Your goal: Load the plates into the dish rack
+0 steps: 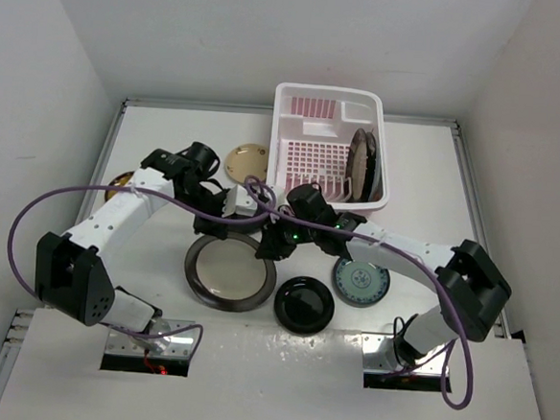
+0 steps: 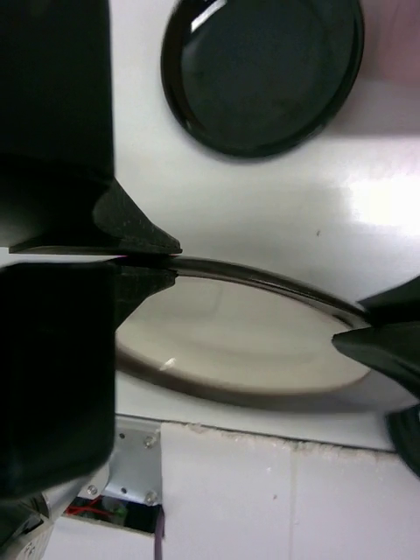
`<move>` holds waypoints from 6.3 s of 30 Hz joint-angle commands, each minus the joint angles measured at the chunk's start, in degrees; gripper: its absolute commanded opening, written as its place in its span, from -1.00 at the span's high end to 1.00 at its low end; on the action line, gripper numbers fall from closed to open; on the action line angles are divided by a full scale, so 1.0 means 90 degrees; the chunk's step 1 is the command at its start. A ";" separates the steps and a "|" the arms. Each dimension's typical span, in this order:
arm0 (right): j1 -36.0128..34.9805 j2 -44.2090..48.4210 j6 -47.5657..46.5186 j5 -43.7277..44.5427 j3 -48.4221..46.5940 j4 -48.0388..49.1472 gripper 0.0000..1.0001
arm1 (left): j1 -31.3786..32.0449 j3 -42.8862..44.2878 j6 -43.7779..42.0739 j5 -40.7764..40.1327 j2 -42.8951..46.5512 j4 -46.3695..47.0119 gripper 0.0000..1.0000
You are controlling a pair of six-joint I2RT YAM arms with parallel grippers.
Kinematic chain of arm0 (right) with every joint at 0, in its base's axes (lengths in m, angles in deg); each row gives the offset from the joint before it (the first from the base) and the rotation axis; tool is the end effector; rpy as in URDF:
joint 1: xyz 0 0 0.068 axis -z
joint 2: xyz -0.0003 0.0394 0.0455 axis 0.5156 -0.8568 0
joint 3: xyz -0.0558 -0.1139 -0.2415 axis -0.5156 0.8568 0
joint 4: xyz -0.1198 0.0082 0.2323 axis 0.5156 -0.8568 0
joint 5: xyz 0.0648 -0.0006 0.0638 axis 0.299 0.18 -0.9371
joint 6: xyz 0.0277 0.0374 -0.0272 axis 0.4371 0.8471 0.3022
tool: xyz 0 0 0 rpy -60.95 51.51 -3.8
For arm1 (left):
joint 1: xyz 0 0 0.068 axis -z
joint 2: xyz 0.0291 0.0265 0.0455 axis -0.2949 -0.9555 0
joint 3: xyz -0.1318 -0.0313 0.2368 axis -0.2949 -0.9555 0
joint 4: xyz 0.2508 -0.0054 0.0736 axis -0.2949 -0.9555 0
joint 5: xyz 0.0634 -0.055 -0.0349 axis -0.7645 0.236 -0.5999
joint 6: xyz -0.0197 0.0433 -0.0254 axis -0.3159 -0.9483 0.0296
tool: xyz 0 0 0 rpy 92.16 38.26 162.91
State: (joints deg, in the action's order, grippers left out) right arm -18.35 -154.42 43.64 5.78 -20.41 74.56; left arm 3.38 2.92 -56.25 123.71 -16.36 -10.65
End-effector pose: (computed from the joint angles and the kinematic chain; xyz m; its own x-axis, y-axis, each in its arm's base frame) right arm 0.2038 0.2600 0.2197 -0.6854 -0.3342 -0.6469 -0.7127 0.4901 0.5019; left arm 0.2260 -0.1069 0.2888 -0.1942 0.7806 -0.5941 0.9803 0.1312 -0.1480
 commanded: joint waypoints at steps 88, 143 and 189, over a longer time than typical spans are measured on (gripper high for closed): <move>0.1610 -0.2160 0.0131 0.9306 -0.4935 -0.4094 -0.06 | -0.1920 0.2352 0.4607 -0.1883 -0.3626 0.5374 -0.81; 0.0927 0.2957 0.0590 0.5444 -0.1175 -0.3274 -0.80 | -0.1480 0.0595 0.3088 -0.0886 -0.3377 0.3090 1.00; 0.1024 -0.2051 -0.1814 0.8317 -0.5472 -0.1846 1.00 | -0.2594 0.4539 0.4747 -0.2255 -0.4114 0.3147 -0.14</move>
State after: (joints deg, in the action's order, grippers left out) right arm -8.75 -168.37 30.96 64.97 -68.10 63.22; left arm -19.76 42.39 -16.28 107.78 -50.02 15.09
